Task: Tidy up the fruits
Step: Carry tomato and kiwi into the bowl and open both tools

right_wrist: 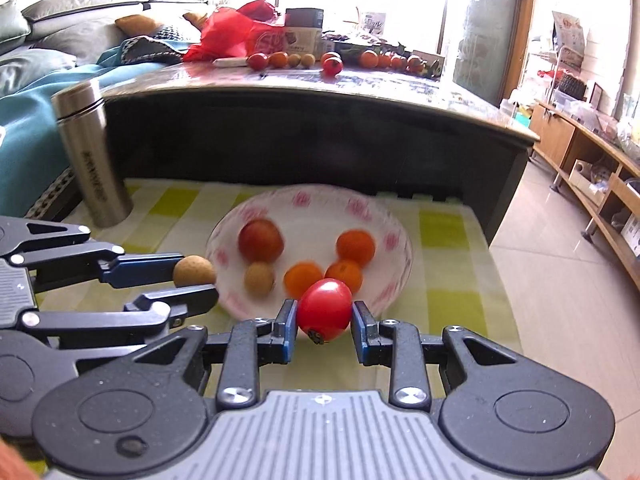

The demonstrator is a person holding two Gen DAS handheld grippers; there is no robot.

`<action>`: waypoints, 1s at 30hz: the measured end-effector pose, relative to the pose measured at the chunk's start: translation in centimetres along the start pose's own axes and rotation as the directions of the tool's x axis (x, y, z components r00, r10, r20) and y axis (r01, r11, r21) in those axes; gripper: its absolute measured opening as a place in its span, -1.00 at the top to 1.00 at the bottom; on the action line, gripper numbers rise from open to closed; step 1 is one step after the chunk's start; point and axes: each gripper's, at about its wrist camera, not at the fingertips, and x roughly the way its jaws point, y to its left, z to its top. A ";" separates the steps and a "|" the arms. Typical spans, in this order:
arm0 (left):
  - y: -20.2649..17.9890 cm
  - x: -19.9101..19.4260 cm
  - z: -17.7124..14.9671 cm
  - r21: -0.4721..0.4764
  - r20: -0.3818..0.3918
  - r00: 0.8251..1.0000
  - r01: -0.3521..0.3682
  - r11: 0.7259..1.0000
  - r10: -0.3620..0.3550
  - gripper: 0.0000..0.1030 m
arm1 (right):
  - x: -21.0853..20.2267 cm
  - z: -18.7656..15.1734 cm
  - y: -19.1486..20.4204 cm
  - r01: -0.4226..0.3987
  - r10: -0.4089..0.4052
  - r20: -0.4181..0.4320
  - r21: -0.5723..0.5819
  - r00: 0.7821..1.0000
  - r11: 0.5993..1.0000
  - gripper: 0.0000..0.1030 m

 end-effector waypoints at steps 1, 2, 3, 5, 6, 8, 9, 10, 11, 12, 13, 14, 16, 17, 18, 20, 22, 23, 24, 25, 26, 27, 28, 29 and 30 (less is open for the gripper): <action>0.0 0.4 0.4 0.007 0.004 1.000 -0.004 1.000 0.004 0.39 | 0.4 0.5 -0.2 0.009 -0.009 0.003 0.000 1.000 1.000 0.31; 0.0 1.0 0.9 0.014 0.007 1.000 -0.010 1.000 0.010 0.39 | 0.9 1.0 -0.5 0.013 -0.013 0.007 0.003 1.000 1.000 0.31; 0.1 1.5 1.3 0.014 0.009 1.000 -0.009 1.000 0.009 0.39 | 1.3 1.4 -0.9 0.011 -0.011 0.007 0.011 1.000 1.000 0.31; 0.4 2.5 1.9 0.017 0.011 1.000 -0.011 1.000 0.011 0.39 | 2.3 2.1 -1.5 0.013 -0.013 0.008 0.024 1.000 1.000 0.31; 0.5 3.1 2.2 0.024 0.011 1.000 -0.014 1.000 0.014 0.39 | 2.8 2.4 -1.7 0.019 -0.019 0.008 0.022 1.000 1.000 0.31; 0.7 4.1 2.6 0.028 0.006 1.000 -0.014 0.999 0.014 0.39 | 3.8 2.9 -2.1 0.027 -0.028 0.007 0.022 1.000 0.999 0.31; 0.7 4.6 2.8 0.031 0.004 1.000 -0.014 0.999 0.014 0.39 | 4.3 3.1 -2.4 0.030 -0.030 0.005 0.023 1.000 0.999 0.31; 0.8 5.0 3.0 0.035 0.001 1.000 -0.015 0.999 0.015 0.39 | 4.8 3.2 -2.6 0.032 -0.033 0.004 0.024 0.999 0.999 0.31; 0.9 5.5 3.1 0.041 -0.001 1.000 -0.018 0.999 0.018 0.39 | 5.2 3.4 -2.7 0.035 -0.035 0.002 0.027 0.999 0.999 0.31; 0.9 5.9 3.3 0.047 -0.003 1.000 -0.019 0.999 0.019 0.39 | 5.6 3.5 -3.0 0.035 -0.035 -0.001 0.029 0.999 0.999 0.31; 1.0 6.4 3.5 0.052 -0.007 1.000 -0.018 0.998 0.019 0.39 | 6.0 3.6 -3.2 0.034 -0.034 -0.006 0.032 0.999 0.999 0.31; 1.0 6.7 3.6 0.056 -0.009 1.000 -0.018 0.998 0.019 0.39 | 6.4 3.7 -3.4 0.034 -0.034 -0.008 0.034 0.999 0.999 0.31; 1.0 7.4 3.7 0.066 -0.015 1.000 -0.018 0.998 0.019 0.40 | 6.9 3.8 -3.7 0.036 -0.036 -0.010 0.036 0.999 0.999 0.31; 1.0 7.6 3.7 0.070 -0.017 1.000 -0.018 0.997 0.019 0.41 | 7.2 3.8 -3.8 0.036 -0.035 -0.010 0.040 0.999 0.999 0.31; 1.0 7.8 3.7 0.073 -0.020 1.000 -0.019 0.997 0.020 0.41 | 7.4 3.7 -3.9 0.033 -0.032 -0.011 0.044 0.999 0.998 0.31; 1.2 8.4 3.8 0.075 -0.028 0.999 -0.019 0.997 0.021 0.41 | 7.8 3.6 -4.1 0.024 -0.024 -0.016 0.049 1.000 0.999 0.31; 1.4 8.7 3.8 0.071 -0.034 0.999 -0.020 0.997 0.022 0.41 | 7.9 3.6 -4.1 0.017 -0.017 -0.004 0.045 1.000 0.999 0.31; 1.4 8.8 3.9 0.070 -0.037 0.999 -0.021 0.997 0.024 0.41 | 8.0 3.6 -4.1 0.013 -0.013 -0.003 0.044 1.000 0.999 0.30; 1.5 8.9 3.8 0.067 -0.041 0.999 -0.023 0.997 0.026 0.41 | 8.0 3.7 -4.1 0.009 -0.008 -0.003 0.043 1.000 0.999 0.30; 1.6 8.9 3.8 0.063 -0.041 0.999 -0.023 0.998 0.025 0.41 | 8.0 3.7 -4.0 0.010 -0.010 -0.003 0.042 1.000 0.999 0.29; 1.6 9.0 3.9 0.060 -0.042 0.999 -0.023 0.998 0.025 0.41 | 8.0 3.7 -4.0 0.012 -0.012 -0.002 0.042 1.000 0.999 0.29; 1.6 9.0 4.0 0.060 -0.041 0.999 -0.024 0.998 0.027 0.41 | 8.1 3.7 -3.9 0.011 -0.011 -0.001 0.044 1.000 0.999 0.29; 1.7 9.0 4.0 0.062 -0.040 0.999 -0.026 0.998 0.029 0.40 | 8.1 3.8 -3.9 0.010 -0.010 -0.001 0.046 1.000 0.999 0.29; 1.8 9.0 4.0 0.061 -0.040 0.999 -0.027 0.998 0.029 0.38 | 8.1 3.8 -3.9 0.009 -0.009 -0.001 0.046 1.000 0.999 0.29; 1.8 9.0 4.0 0.058 -0.041 0.999 -0.028 0.998 0.031 0.35 | 8.1 3.8 -3.9 0.010 -0.010 0.000 0.046 1.000 0.999 0.29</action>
